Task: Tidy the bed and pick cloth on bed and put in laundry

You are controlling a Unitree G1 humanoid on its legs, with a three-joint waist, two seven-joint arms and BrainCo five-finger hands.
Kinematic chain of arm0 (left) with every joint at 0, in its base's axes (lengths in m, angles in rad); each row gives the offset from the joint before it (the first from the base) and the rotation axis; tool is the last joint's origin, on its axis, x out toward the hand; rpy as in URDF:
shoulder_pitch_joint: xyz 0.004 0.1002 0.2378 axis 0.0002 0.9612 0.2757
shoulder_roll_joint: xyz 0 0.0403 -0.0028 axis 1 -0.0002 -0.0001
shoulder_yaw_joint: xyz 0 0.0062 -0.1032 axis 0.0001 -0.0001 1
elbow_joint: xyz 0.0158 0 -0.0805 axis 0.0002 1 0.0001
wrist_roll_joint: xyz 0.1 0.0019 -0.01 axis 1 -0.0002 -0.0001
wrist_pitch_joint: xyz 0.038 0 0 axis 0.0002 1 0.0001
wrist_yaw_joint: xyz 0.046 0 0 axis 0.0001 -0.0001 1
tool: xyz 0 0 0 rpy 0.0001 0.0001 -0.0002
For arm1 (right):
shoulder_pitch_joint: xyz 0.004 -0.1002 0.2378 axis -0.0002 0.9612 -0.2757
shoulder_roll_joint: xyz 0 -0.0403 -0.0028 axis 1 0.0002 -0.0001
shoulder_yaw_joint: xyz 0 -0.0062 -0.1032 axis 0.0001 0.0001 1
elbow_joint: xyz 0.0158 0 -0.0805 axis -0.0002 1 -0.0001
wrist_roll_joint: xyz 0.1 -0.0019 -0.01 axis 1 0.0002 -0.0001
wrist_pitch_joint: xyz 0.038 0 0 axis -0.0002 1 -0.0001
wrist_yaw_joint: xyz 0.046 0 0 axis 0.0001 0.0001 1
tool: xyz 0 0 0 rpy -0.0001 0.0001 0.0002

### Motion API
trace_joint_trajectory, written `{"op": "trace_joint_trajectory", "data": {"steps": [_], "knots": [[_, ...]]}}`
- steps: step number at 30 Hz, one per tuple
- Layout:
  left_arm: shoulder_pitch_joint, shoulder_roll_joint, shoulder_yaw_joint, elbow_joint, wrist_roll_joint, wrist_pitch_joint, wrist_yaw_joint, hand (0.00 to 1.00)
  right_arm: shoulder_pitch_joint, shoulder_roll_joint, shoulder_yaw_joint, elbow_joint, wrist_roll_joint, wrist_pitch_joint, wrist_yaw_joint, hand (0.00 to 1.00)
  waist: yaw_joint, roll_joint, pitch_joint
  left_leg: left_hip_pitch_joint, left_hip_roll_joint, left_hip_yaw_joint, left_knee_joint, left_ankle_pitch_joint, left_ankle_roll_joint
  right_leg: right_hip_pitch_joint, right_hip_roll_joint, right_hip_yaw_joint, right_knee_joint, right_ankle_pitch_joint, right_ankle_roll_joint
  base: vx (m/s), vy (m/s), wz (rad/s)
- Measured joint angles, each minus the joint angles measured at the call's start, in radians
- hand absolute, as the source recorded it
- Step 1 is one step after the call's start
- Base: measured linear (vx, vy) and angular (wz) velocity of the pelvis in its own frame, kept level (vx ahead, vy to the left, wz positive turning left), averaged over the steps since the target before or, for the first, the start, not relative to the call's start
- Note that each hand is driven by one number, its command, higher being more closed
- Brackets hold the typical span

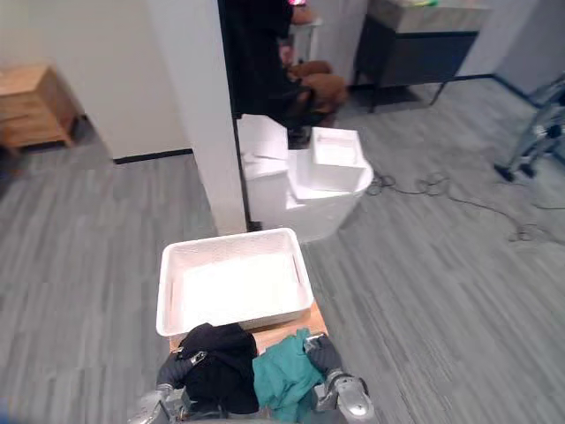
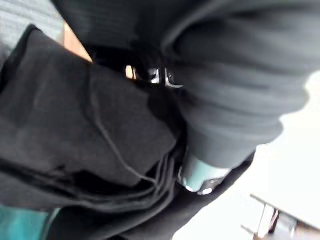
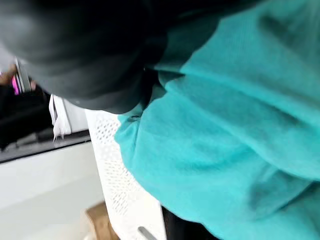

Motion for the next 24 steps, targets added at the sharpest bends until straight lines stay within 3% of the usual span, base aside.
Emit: {"op": "trace_joint_trajectory", "data": {"steps": [3, 6, 8, 10, 11, 12, 16, 20, 24], "knots": [[0.021, -0.002, 0.004, -0.002, -0.019, -0.017, -0.003, 1.0, 0.0, 0.002, 0.011, 0.001, -0.002, 0.001, 0.013, 1.0, 0.01, 0.003, -0.018, 0.005, 0.025, -0.021, -0.033, 0.015, -0.023, 0.017, 0.02, -0.032, -0.023, -0.007, -0.015, 0.2, -0.129, 0.32], [0.027, 0.008, 0.016, -0.003, -0.063, -0.021, -0.008, 1.0, 0.001, 0.004, 0.01, 0.013, -0.012, 0.006, 0.022, 1.0, 0.012, -0.026, -0.038, -0.006, 0.031, 0.03, -0.084, 0.071, -0.036, 0.039, 0.008, -0.078, -0.074, 0.005, -0.028, 0.11, -0.017, 0.41], [0.034, 0.022, 0.024, -0.013, -0.068, -0.021, -0.027, 1.0, 0.013, 0.027, -0.003, 0.019, -0.01, 0.014, -0.001, 1.0, 0.001, -0.057, -0.058, -0.03, 0.02, 0.171, -0.123, 0.141, -0.023, 0.056, -0.03, -0.148, -0.115, 0.022, -0.029, 0.05, 0.014, 0.7], [0.029, 0.02, 0.022, -0.034, -0.065, -0.018, -0.032, 1.0, 0.018, 0.033, -0.034, 0.019, -0.006, 0.014, -0.039, 1.0, -0.012, -0.056, -0.062, -0.049, 0.021, 0.359, -0.11, 0.134, 0.017, 0.061, -0.054, -0.204, -0.12, 0.022, -0.028, 0.02, 0.063, 0.76], [0.028, 0.01, 0.02, -0.05, -0.064, -0.016, -0.033, 1.0, 0.029, 0.031, -0.057, 0.017, -0.003, 0.014, -0.062, 1.0, -0.008, -0.058, -0.061, -0.066, 0.01, 0.451, -0.083, 0.15, 0.019, 0.072, -0.076, -0.217, -0.121, 0.018, -0.021, 0.0, 0.1, 0.7], [0.027, 0.01, 0.016, -0.052, -0.063, -0.014, -0.032, 1.0, 0.033, 0.031, -0.075, 0.015, -0.002, 0.014, -0.076, 1.0, -0.011, -0.059, -0.063, -0.071, 0.0, 0.478, -0.08, 0.16, 0.031, 0.08, -0.09, -0.228, -0.121, 0.017, -0.019, -0.01, 0.105, 0.6], [0.04, 0.01, -0.016, -0.089, -0.043, 0.009, -0.03, 1.0, 0.063, 0.043, -0.173, -0.028, -0.002, 0.013, -0.181, 1.0, -0.018, -0.057, -0.082, -0.013, -0.077, 0.44, -0.269, 0.26, 0.058, 0.089, -0.12, -0.268, -0.123, 0.005, 0.003, -0.02, 0.09, 0.48], [0.05, 0.024, -0.016, -0.096, -0.019, 0.041, -0.041, 1.0, 0.107, 0.042, -0.313, -0.176, -0.022, 0.013, -0.296, 1.0, -0.027, -0.052, -0.082, -0.017, -0.09, 0.4, -0.276, 0.277, 0.067, 0.109, -0.122, -0.285, -0.122, -0.008, 0.003, -0.1, 0.022, 0.33], [0.057, 0.025, -0.004, -0.097, -0.019, 0.087, -0.046, 1.0, 0.114, 0.024, -0.433, -0.41, -0.072, 0.019, -0.332, 1.0, -0.049, -0.04, -0.089, -0.027, -0.08, 0.394, -0.276, 0.283, 0.065, 0.11, -0.107, -0.278, -0.122, -0.017, 0.006, -0.13, -0.011, 0.1]]}}
